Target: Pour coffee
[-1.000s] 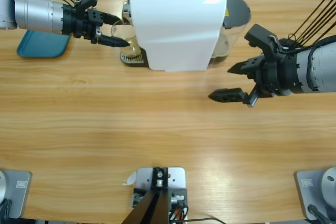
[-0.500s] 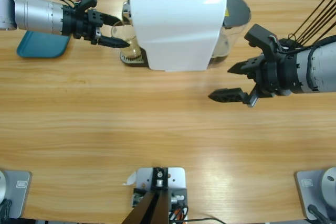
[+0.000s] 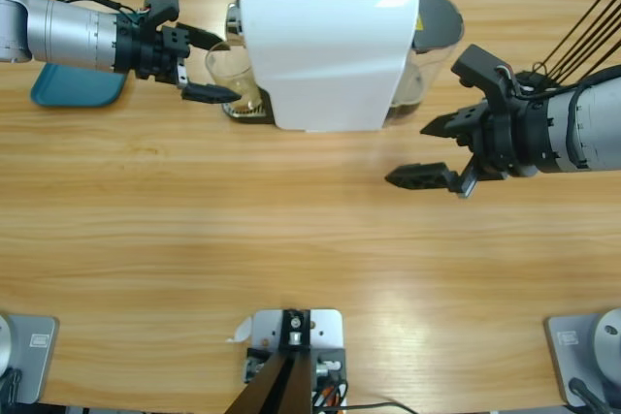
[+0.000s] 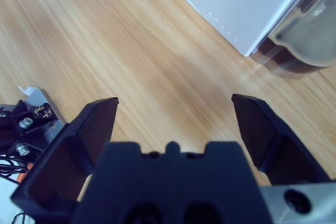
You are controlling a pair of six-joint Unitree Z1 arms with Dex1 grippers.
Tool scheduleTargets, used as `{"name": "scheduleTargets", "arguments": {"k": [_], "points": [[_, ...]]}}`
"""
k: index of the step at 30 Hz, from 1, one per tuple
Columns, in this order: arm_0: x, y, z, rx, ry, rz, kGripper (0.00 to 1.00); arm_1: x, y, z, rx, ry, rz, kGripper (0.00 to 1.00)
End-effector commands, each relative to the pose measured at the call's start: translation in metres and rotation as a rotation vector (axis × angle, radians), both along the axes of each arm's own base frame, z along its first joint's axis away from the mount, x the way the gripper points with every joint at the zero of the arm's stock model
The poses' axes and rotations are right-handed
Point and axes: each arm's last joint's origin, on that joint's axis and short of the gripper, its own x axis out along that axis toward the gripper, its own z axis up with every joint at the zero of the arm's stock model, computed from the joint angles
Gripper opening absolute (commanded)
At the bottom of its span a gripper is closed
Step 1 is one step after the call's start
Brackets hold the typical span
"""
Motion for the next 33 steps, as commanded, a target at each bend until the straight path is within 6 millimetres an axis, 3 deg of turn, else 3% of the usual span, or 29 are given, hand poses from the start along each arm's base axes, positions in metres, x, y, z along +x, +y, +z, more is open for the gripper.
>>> {"name": "scheduleTargets", "arguments": {"k": [1,5,10,12,14,16,17,20,21,25,33], "points": [[0.002,0.016,0.021,-0.022,0.000,0.098,0.987,0.002,-0.001,-0.010,-0.025,0.027,0.001,0.985],[-0.003,0.023,0.032,-0.041,-0.008,0.121,0.987,0.001,-0.002,-0.008,-0.021,0.018,-0.001,0.987],[-0.040,0.052,0.041,-0.039,0.000,0.199,0.987,0.001,-0.003,-0.001,-0.018,0.009,-0.005,0.983],[-0.061,0.062,0.042,-0.058,0.049,0.249,0.987,0.008,0.002,0.020,-0.021,0.000,-0.016,0.982],[-0.087,0.067,0.045,-0.092,0.122,0.309,0.987,0.027,0.009,0.058,-0.035,-0.021,-0.062,0.976],[-0.123,0.076,0.049,-0.105,0.178,0.394,0.987,0.055,0.014,0.094,-0.054,0.001,-0.108,0.838],[-0.146,0.081,0.054,-0.112,0.165,0.430,0.987,0.070,0.014,0.110,-0.056,0.014,-0.137,0.693],[-0.187,0.097,0.072,-0.143,0.115,0.662,0.991,0.108,0.009,0.138,-0.029,0.034,-0.203,0.052],[-0.192,0.100,0.082,-0.142,0.144,0.725,0.990,0.118,0.008,0.143,-0.021,0.041,-0.213,0.000],[-0.196,0.099,0.089,-0.007,0.281,0.766,0.991,0.148,0.017,0.158,0.006,0.077,-0.233,0.000],[-0.180,0.086,0.081,0.064,0.338,0.712,0.991,0.167,0.030,0.142,-0.046,0.147,-0.236,0.000]]}}
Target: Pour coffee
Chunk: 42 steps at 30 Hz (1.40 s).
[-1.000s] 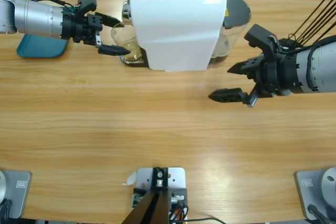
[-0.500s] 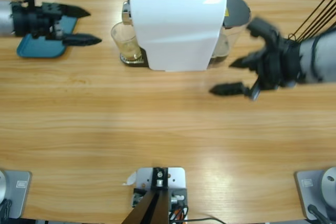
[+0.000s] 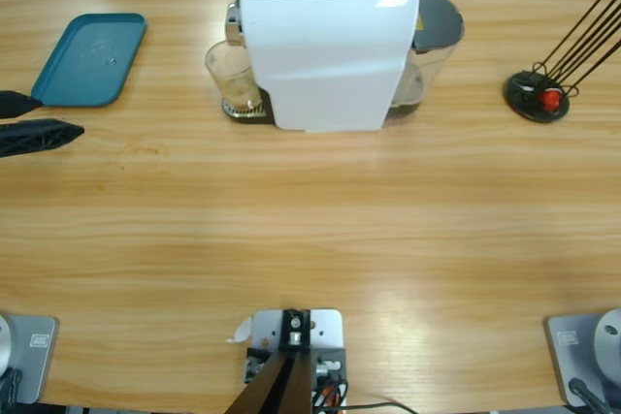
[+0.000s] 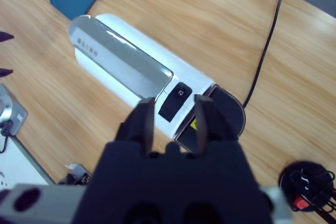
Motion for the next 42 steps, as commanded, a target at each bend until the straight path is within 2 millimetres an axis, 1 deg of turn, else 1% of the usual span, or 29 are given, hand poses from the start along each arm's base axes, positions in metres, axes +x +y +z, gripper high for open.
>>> {"name": "scheduleTargets", "arguments": {"k": [1,5,10,19,25,28,36,42], "points": [[0.010,-0.010,-0.010,0.047,0.072,-0.048,0.991,0.032,0.015,-0.040,-0.054,0.138,-0.011,0.000],[0.011,-0.010,-0.015,0.045,0.030,-0.057,0.991,0.041,0.023,-0.044,-0.058,0.142,-0.003,0.000],[0.018,-0.013,-0.022,0.048,0.006,-0.067,0.991,0.043,0.026,-0.051,-0.067,0.163,0.003,0.000],[0.019,-0.013,-0.023,0.049,0.007,-0.068,0.991,0.036,0.025,-0.049,-0.075,0.178,0.007,0.000],[0.019,-0.013,-0.023,0.048,0.006,-0.068,0.991,0.038,0.029,-0.055,-0.082,0.192,0.014,0.000],[0.017,-0.013,-0.023,0.048,0.003,-0.067,0.991,0.036,0.032,-0.056,-0.087,0.201,0.022,0.000],[0.017,-0.012,-0.023,0.048,0.003,-0.067,0.991,0.035,0.032,-0.067,-0.106,0.235,0.022,0.000],[0.017,-0.013,-0.023,0.048,0.004,-0.069,0.991,0.036,0.032,-0.069,-0.109,0.239,0.023,0.000]]}}
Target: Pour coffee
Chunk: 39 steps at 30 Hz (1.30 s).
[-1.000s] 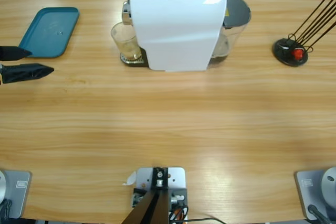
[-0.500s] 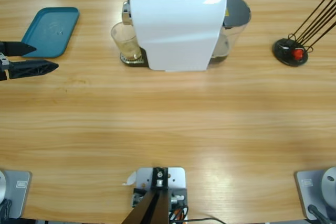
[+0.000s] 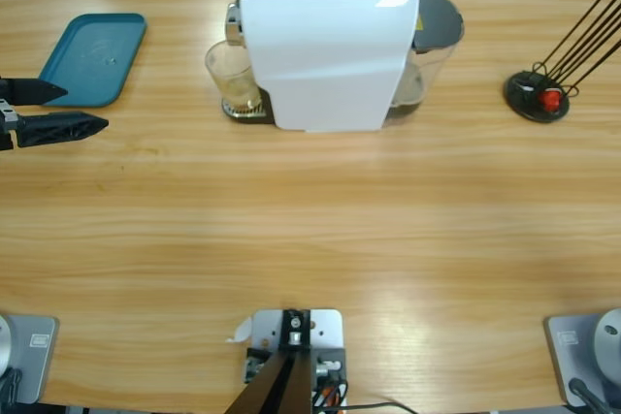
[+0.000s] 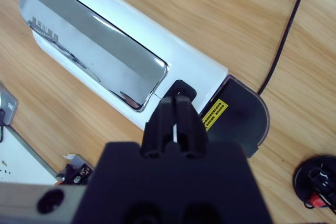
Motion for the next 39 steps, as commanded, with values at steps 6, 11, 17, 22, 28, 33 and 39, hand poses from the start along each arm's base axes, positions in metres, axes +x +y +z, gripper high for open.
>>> {"name": "scheduleTargets", "arguments": {"k": [6,11,17,22,28,33,39], "points": [[-0.001,-0.001,-0.014,0.028,0.044,-0.004,0.991,-0.004,0.004,0.005,0.007,-0.012,0.037,0.000],[-0.001,-0.001,-0.015,0.027,0.045,-0.005,0.991,-0.040,-0.013,0.059,0.058,-0.159,0.033,0.747],[0.001,-0.003,-0.017,0.029,0.058,-0.013,0.991,-0.086,-0.036,0.056,0.059,-0.141,0.048,0.780],[0.001,-0.004,-0.018,0.032,0.062,-0.022,0.991,-0.111,-0.047,0.025,0.095,-0.108,0.073,0.834],[0.001,-0.005,-0.018,0.034,0.066,-0.026,0.991,-0.116,-0.047,-0.027,0.132,-0.033,0.065,0.886],[0.001,-0.005,-0.019,0.033,0.068,-0.027,0.991,-0.131,-0.050,-0.054,0.243,-0.108,0.168,1.000],[0.001,-0.006,-0.018,0.030,0.069,-0.030,0.991,-0.149,-0.058,-0.074,0.235,-0.087,0.210,1.000]]}}
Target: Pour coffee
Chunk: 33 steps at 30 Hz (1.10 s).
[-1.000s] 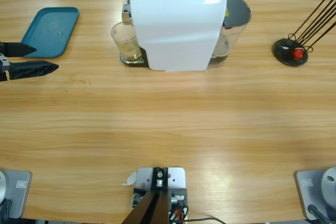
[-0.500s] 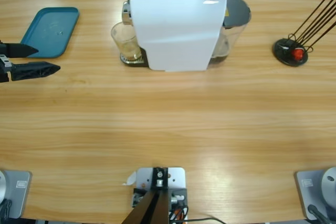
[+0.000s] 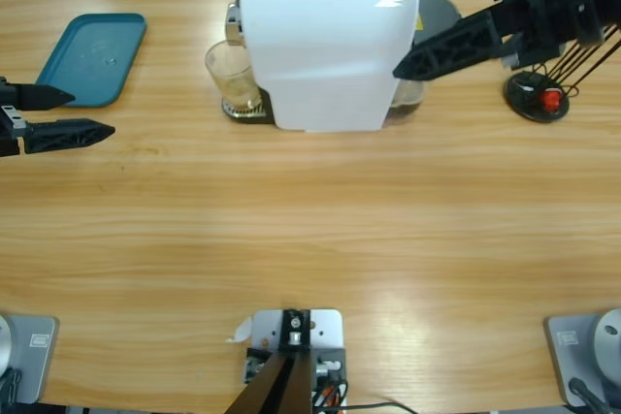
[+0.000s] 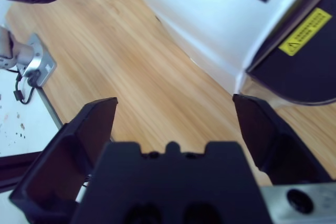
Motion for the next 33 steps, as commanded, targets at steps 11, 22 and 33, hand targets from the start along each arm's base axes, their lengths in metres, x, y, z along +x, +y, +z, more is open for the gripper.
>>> {"name": "scheduleTargets", "arguments": {"k": [11,22,33], "points": [[0.004,-0.003,-0.016,0.024,0.055,-0.009,0.991,0.018,0.005,0.064,-0.037,0.051,-0.069,0.866],[0.003,-0.003,-0.016,0.023,0.058,-0.011,0.996,0.099,0.047,0.078,-0.061,0.116,-0.103,0.000],[0.003,-0.003,-0.016,0.025,0.058,-0.007,0.996,0.116,0.049,0.060,-0.200,0.072,-0.142,0.000]]}}
